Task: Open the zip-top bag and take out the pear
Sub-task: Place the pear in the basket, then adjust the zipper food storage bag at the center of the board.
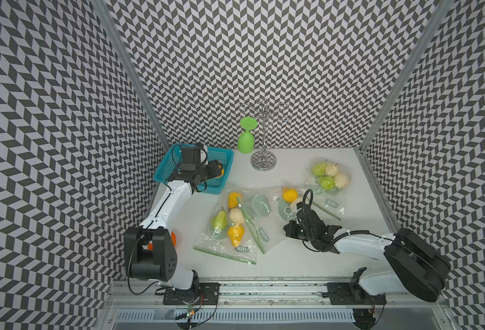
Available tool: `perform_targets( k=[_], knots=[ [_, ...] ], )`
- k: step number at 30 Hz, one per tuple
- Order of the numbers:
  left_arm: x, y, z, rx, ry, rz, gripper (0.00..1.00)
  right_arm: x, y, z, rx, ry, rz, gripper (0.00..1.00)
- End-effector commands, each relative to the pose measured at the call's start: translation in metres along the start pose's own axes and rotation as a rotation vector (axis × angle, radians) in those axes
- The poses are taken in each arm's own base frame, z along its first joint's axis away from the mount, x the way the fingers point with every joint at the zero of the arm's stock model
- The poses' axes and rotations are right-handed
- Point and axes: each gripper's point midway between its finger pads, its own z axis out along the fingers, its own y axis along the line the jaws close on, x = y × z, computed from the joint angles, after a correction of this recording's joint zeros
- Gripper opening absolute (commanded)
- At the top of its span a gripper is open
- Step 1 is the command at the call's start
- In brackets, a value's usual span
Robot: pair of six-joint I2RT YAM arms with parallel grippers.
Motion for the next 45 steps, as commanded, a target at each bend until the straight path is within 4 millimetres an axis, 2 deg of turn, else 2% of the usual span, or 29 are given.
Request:
perform_targets(
  k=[1, 3, 5, 7, 9, 11, 12, 14, 15, 17, 18, 19, 22, 23, 25, 26, 30, 32, 35, 39, 42, 45],
  knots=[
    [-0.032, 0.021, 0.028, -0.076, -0.044, 0.044, 0.72, -0.015, 0.030, -0.022, -0.081, -0.053, 0.026, 0.09],
    [-0.043, 0.031, 0.049, -0.099, -0.027, 0.045, 0.81, -0.031, 0.043, -0.044, -0.098, -0.111, 0.007, 0.16],
    [-0.052, 0.036, 0.068, -0.100, -0.021, 0.048, 0.87, -0.058, 0.052, -0.071, -0.088, -0.213, -0.037, 0.32],
    [-0.061, 0.035, 0.076, -0.091, -0.030, 0.055, 0.92, -0.085, 0.046, -0.090, -0.081, -0.267, -0.065, 0.50],
    [-0.068, 0.032, 0.078, -0.089, -0.039, 0.063, 0.94, -0.109, 0.030, -0.098, -0.092, -0.260, -0.079, 0.60],
    [-0.073, 0.026, 0.068, -0.084, -0.019, 0.045, 0.92, -0.130, 0.016, -0.100, -0.103, -0.252, -0.117, 0.65],
    [-0.075, 0.011, 0.058, -0.053, -0.026, 0.060, 0.91, -0.138, 0.008, -0.097, -0.089, -0.243, -0.133, 0.65],
    [-0.069, -0.029, 0.023, 0.013, -0.071, 0.099, 0.91, -0.152, -0.009, -0.085, -0.054, -0.210, -0.160, 0.66],
    [-0.060, -0.048, 0.007, 0.074, -0.084, 0.103, 0.90, -0.157, -0.017, -0.080, -0.037, -0.192, -0.164, 0.66],
    [-0.025, -0.081, -0.028, 0.233, -0.066, 0.052, 0.84, -0.167, -0.034, -0.066, -0.010, -0.142, -0.182, 0.66],
    [-0.003, -0.092, -0.038, 0.302, -0.049, 0.049, 0.82, -0.169, -0.037, -0.059, -0.019, -0.119, -0.187, 0.66],
    [0.020, -0.095, -0.051, 0.336, -0.028, 0.010, 0.79, -0.171, -0.039, -0.053, -0.029, -0.109, -0.198, 0.66],
    [0.087, -0.099, -0.077, 0.433, 0.044, -0.068, 0.58, -0.172, -0.039, -0.038, -0.066, -0.081, -0.241, 0.66],
    [0.108, -0.101, -0.082, 0.465, 0.078, -0.097, 0.50, -0.171, -0.040, -0.033, -0.069, -0.067, -0.247, 0.66],
    [0.155, -0.105, -0.088, 0.490, 0.160, -0.113, 0.42, -0.169, -0.047, -0.024, -0.058, -0.045, -0.254, 0.66],
    [0.172, -0.104, -0.089, 0.476, 0.188, -0.112, 0.38, -0.168, -0.051, -0.021, -0.047, -0.038, -0.255, 0.65],
    [0.239, -0.098, -0.081, 0.474, 0.294, -0.147, 0.31, -0.163, -0.058, -0.012, -0.050, -0.027, -0.261, 0.65],
    [0.253, -0.102, -0.076, 0.480, 0.323, -0.147, 0.30, -0.161, -0.057, -0.009, -0.061, -0.032, -0.263, 0.65],
    [0.262, -0.108, -0.064, 0.455, 0.346, -0.106, 0.30, -0.156, -0.060, -0.004, -0.064, -0.017, -0.262, 0.61],
    [0.271, -0.100, -0.046, 0.375, 0.368, -0.057, 0.28, -0.146, -0.063, -0.005, -0.068, -0.014, -0.254, 0.46],
    [0.279, -0.089, -0.033, 0.317, 0.382, -0.026, 0.21, -0.137, -0.064, -0.007, -0.072, -0.012, -0.249, 0.35],
    [0.285, -0.085, -0.027, 0.304, 0.386, -0.019, 0.20, -0.127, -0.064, -0.008, -0.073, -0.009, -0.246, 0.26]
  ],
)
